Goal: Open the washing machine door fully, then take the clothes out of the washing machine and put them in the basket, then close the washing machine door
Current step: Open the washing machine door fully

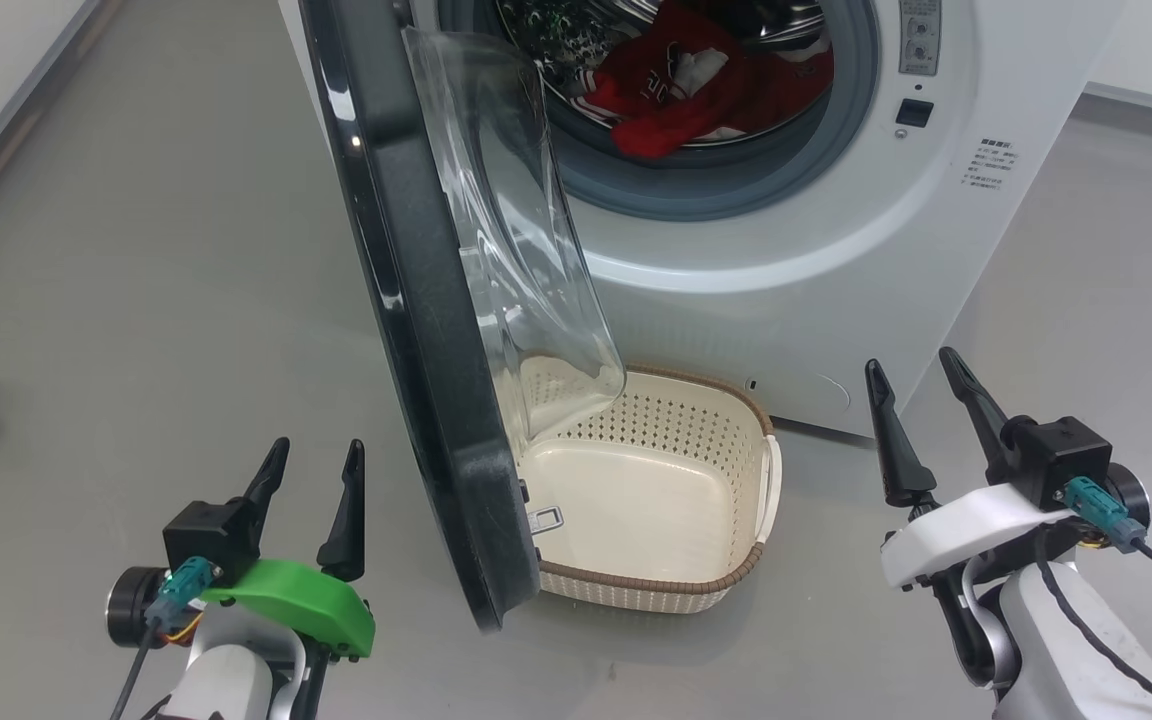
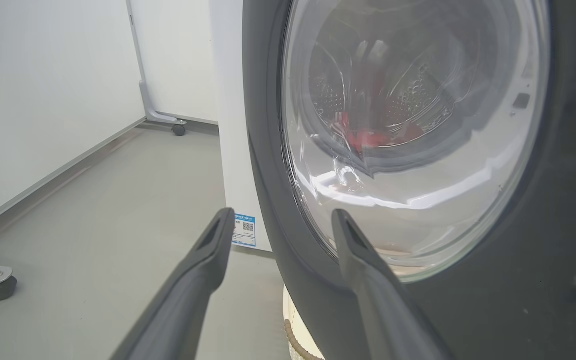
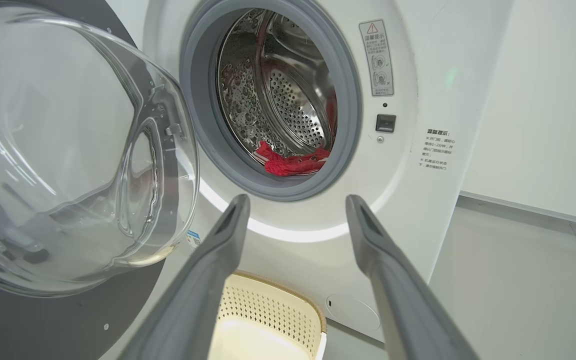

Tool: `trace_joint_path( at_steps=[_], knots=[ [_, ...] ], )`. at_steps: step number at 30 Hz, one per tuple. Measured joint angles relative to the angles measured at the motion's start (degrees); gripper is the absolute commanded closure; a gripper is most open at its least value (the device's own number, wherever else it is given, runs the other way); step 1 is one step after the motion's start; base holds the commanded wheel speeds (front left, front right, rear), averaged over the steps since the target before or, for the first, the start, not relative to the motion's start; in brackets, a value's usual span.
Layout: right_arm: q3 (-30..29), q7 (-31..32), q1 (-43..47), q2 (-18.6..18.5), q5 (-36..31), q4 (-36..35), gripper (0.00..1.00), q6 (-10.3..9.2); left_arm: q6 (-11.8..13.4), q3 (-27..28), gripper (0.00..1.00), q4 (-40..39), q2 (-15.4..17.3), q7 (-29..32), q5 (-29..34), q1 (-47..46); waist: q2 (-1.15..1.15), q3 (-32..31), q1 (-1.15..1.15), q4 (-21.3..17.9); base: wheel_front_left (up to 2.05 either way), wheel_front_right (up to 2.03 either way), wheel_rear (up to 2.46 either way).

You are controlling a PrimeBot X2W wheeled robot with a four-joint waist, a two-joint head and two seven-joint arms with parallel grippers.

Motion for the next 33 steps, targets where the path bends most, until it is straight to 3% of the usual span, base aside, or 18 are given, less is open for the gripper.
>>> trace_joint_path(
  at_steps=[3, 4, 5, 7, 19, 33],
  knots=[
    [-0.47, 0.0, 0.46, 0.42, -0.37, 0.11, 0.0, 0.45, 0.0, 0.01, 0.01, 0.01, 0.0, 0.0, 0.0, 0.04, 0.0, 0.0, 0.0, 0.02, 0.0, 0.0, 0.0],
    [-0.65, 0.0, 0.63, 0.55, -0.59, 0.19, 0.0, 0.49, 0.0, 0.0, 0.21, 0.02, 0.0, 0.0, 0.0, 0.04, 0.0, -0.01, 0.0, 0.04, 0.0, 0.0, 0.0],
    [-0.79, 0.0, 0.73, 0.66, -0.79, 0.25, 0.0, 0.51, 0.01, 0.0, 0.54, 0.04, 0.0, 0.0, 0.0, 0.05, 0.0, -0.01, 0.0, 0.06, 0.0, 0.0, 0.0],
    [-1.12, 0.0, 0.75, 0.89, -0.93, 0.3, 0.0, 0.63, 0.02, -0.02, 1.0, 0.08, 0.0, 0.0, 0.0, 0.05, 0.0, -0.05, 0.0, 0.11, 0.0, 0.0, 0.0],
    [-3.01, 0.0, 0.8, 1.85, -2.33, 0.42, 0.0, 1.71, 0.66, 1.31, 1.0, -3.08, 0.04, 0.0, 0.02, 0.06, 0.0, 0.13, 0.0, 0.62, 0.0, 0.0, 0.0],
    [-4.89, 0.01, 1.9, 3.09, -3.85, 0.77, 0.0, 3.08, 1.24, 4.6, 1.0, -23.17, 1.01, -0.02, 4.08, -3.92, 0.0, -0.03, 0.0, 1.25, 0.0, 0.0, 0.0]
  ],
)
